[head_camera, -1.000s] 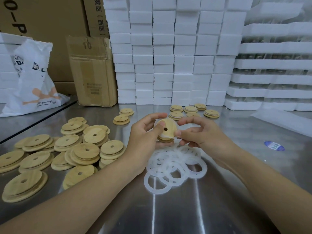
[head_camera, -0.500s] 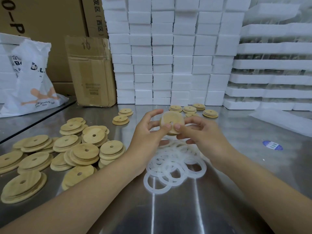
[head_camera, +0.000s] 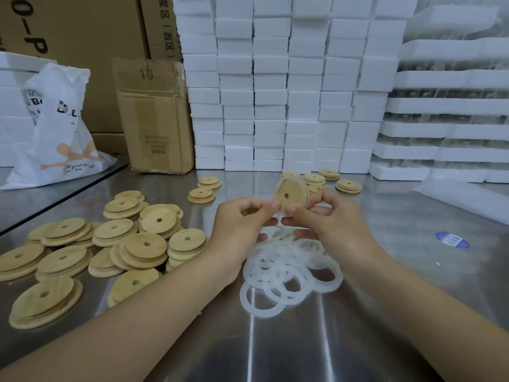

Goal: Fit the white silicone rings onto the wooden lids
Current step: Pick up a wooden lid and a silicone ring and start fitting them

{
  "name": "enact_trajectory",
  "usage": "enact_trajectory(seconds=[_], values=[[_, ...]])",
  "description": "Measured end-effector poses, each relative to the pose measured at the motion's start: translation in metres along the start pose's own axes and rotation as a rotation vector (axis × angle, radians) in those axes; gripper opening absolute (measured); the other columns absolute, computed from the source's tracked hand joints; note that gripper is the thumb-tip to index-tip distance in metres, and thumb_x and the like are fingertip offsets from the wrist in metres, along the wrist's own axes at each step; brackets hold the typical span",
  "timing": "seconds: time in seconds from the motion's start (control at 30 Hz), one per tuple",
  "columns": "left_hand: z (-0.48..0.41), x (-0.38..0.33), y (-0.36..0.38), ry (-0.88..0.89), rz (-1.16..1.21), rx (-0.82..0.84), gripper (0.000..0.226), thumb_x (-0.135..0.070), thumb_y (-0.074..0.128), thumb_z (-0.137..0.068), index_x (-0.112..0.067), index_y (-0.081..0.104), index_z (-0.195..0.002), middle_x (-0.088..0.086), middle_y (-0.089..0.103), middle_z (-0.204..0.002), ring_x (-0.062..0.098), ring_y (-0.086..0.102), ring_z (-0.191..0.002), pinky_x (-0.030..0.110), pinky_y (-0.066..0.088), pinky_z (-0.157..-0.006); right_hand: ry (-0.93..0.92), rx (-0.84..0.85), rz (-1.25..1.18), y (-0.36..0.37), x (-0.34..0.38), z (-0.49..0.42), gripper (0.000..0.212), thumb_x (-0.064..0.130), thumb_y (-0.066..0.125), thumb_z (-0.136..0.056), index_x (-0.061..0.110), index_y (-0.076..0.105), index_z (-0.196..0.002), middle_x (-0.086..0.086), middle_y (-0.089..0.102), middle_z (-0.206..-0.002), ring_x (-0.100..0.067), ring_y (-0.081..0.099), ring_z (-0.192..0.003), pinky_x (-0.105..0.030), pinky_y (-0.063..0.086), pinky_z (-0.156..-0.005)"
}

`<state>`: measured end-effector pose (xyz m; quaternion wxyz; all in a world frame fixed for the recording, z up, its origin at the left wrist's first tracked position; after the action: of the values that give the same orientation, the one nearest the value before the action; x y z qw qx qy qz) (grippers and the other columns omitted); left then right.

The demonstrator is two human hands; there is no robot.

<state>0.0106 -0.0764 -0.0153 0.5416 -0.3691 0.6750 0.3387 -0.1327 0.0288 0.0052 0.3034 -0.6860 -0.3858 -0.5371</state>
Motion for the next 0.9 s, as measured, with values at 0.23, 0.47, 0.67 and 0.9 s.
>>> enact_trajectory(seconds=[0.23, 0.47, 0.67, 0.9], values=[[-0.009, -0.012, -0.004, 0.019, -0.044, -0.008, 0.019, -0.038, 0.080, -0.095, -0.020, 0.082, -0.095, -0.008, 0.083, -0.094, 0.005, 0.079, -0.090, 0.025, 0.056, -0.071, 0.026, -0.058, -0.106, -0.005, 0.009, 0.001, 0.017, 0.013, 0.077, -0.095, 0.007, 0.062, -0.102, -0.011, 0.082, -0.094, -0.022, 0.081, -0.087, -0.026, 0.065, -0.071], [-0.008, -0.005, -0.012, -0.033, 0.096, -0.028, 0.025, -0.038, 0.081, -0.094, -0.015, 0.082, -0.102, -0.007, 0.083, -0.102, -0.001, 0.076, -0.090, 0.022, 0.058, -0.070, 0.026, 0.062, -0.022, 0.006, 0.009, 0.000, 0.022, 0.017, 0.076, -0.097, 0.005, 0.060, -0.105, -0.007, 0.083, -0.096, -0.023, 0.081, -0.090, -0.028, 0.065, -0.078], [-0.006, -0.009, -0.010, 0.010, 0.101, -0.009, 0.018, -0.032, 0.081, -0.094, -0.016, 0.082, -0.101, -0.003, 0.083, -0.100, 0.007, 0.078, -0.090, 0.022, 0.061, -0.067, 0.001, 0.096, 0.017, 0.000, 0.010, 0.000, 0.035, 0.017, 0.077, -0.096, -0.005, 0.057, -0.113, -0.006, 0.083, -0.094, -0.023, 0.082, -0.087, -0.025, 0.064, -0.072], [-0.008, -0.023, -0.019, 0.147, -0.003, -0.051, 0.008, -0.024, 0.080, -0.096, -0.018, 0.085, -0.099, -0.005, 0.082, -0.093, 0.007, 0.076, -0.088, 0.022, 0.059, -0.064, -0.025, 0.122, 0.097, 0.006, 0.007, 0.000, 0.036, 0.017, 0.080, -0.092, -0.003, 0.056, -0.109, -0.012, 0.082, -0.087, -0.027, 0.081, -0.084, -0.046, 0.063, -0.087]])
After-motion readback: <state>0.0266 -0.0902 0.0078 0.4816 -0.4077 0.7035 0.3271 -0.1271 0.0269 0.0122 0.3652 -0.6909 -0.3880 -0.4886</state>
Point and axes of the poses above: each hand's wrist, its own z-axis away from the middle knuckle, its own y-axis out of the palm, x = y × z, the point moved 9 cm from there along -z, towards the middle knuckle
